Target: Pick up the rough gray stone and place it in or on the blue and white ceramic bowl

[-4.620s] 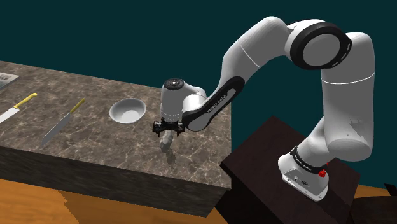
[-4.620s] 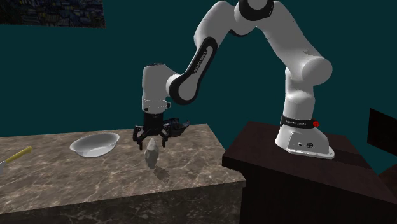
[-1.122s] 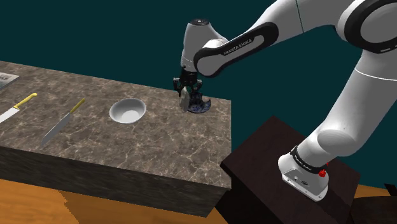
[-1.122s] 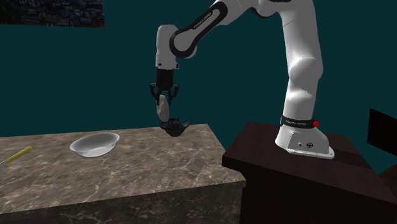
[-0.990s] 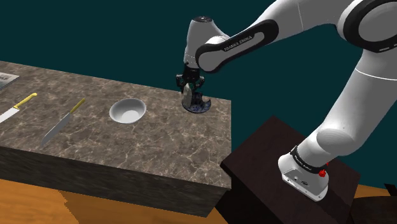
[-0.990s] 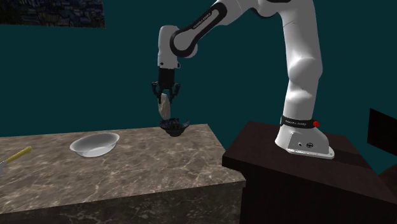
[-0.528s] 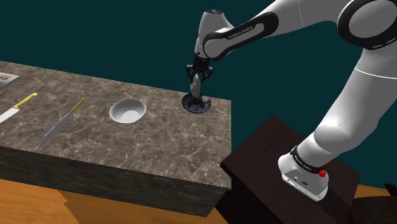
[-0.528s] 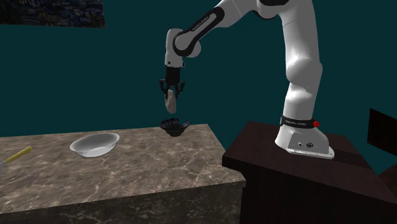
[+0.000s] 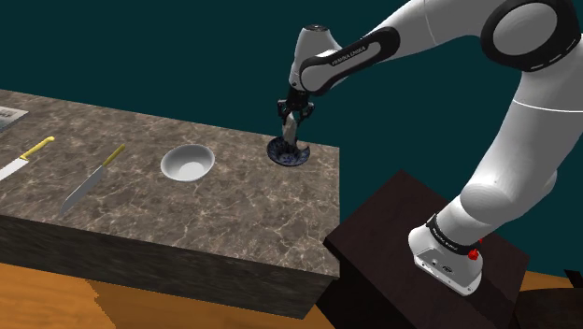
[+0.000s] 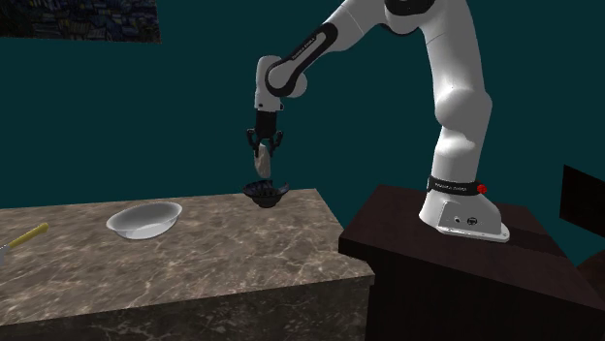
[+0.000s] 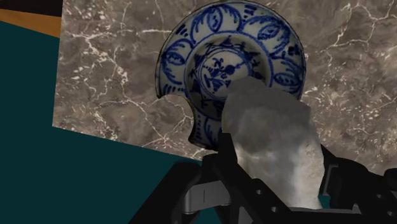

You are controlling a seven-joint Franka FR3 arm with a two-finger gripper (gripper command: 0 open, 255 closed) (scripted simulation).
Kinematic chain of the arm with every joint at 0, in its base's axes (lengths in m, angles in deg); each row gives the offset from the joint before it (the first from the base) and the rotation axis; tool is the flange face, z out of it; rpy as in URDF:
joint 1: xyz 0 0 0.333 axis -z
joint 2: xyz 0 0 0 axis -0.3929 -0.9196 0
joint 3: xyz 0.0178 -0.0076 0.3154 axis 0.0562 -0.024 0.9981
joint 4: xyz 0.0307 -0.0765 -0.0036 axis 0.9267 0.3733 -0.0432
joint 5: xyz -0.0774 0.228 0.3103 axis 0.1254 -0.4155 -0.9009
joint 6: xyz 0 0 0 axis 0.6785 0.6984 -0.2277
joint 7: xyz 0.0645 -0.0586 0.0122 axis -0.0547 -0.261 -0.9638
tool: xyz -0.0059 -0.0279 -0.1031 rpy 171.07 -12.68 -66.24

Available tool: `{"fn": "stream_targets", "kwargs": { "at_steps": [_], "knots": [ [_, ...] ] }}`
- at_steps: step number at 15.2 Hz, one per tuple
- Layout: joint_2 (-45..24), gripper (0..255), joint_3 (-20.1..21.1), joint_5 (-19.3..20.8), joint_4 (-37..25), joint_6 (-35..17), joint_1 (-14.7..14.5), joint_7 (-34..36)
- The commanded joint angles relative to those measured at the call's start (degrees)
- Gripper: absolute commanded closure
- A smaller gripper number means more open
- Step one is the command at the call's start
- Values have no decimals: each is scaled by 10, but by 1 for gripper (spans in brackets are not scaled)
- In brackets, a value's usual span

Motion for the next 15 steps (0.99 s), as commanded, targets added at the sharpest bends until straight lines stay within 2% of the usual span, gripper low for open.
{"fn": "stream_targets", "kwargs": {
  "at_steps": [1, 10, 15],
  "knots": [
    [-8, 255, -2, 5, 6, -15, -2, 3],
    [-55, 255, -16, 28, 16, -69, -12, 17],
    [-55, 255, -16, 28, 16, -69, -12, 17]
  ]
}}
